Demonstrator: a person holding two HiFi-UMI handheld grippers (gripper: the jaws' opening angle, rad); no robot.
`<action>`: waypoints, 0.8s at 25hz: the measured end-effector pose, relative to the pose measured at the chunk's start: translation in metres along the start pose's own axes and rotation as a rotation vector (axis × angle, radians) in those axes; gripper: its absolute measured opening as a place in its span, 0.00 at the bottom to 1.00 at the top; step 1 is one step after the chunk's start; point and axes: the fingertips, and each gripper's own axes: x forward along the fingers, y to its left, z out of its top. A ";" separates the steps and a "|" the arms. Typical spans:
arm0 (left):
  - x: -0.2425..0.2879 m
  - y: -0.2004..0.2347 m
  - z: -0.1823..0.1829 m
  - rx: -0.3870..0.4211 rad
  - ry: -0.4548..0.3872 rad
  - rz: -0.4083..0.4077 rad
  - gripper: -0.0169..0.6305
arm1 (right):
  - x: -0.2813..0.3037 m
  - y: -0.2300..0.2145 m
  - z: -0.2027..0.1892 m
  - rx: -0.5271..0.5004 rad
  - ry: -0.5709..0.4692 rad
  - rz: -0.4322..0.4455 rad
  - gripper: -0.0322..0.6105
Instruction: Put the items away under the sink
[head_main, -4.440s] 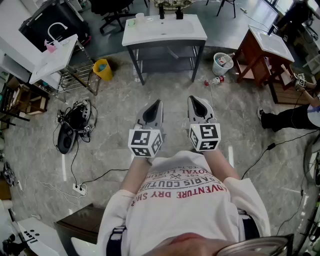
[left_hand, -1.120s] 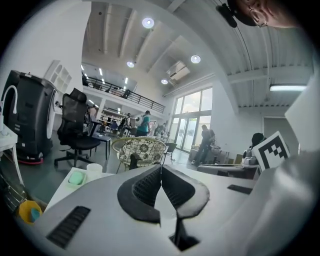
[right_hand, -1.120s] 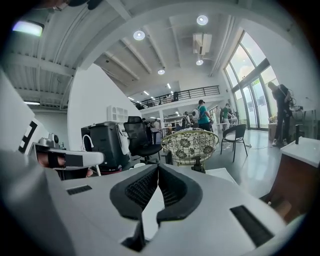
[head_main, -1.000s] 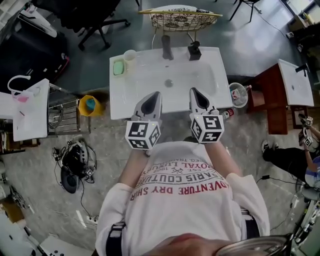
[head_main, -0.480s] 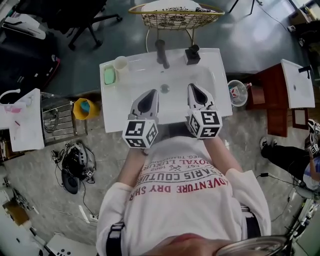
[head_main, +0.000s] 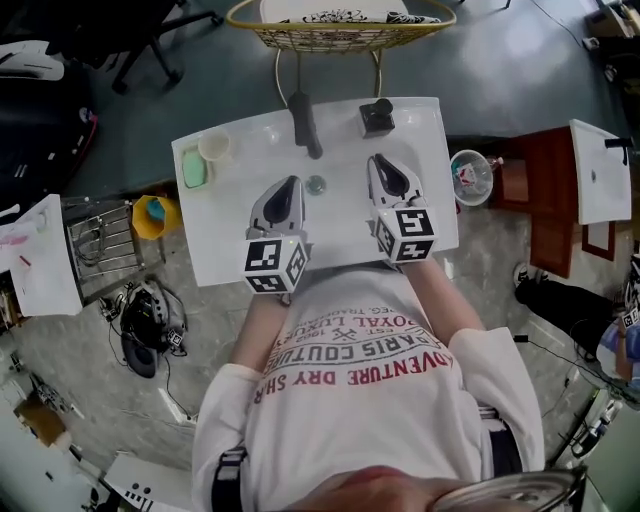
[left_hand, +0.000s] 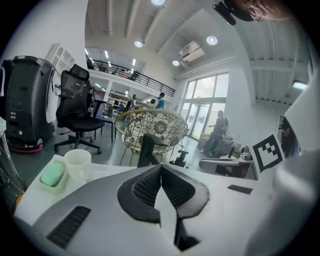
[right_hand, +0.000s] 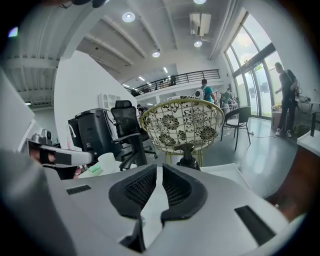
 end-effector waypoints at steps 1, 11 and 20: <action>0.005 0.002 -0.003 -0.002 0.008 0.005 0.06 | 0.007 -0.005 -0.003 -0.003 0.003 -0.004 0.11; 0.048 0.016 -0.030 0.021 0.055 0.038 0.06 | 0.074 -0.067 -0.032 -0.023 0.021 -0.145 0.64; 0.063 0.021 -0.041 -0.010 0.070 0.038 0.06 | 0.125 -0.085 -0.047 -0.067 0.054 -0.146 0.66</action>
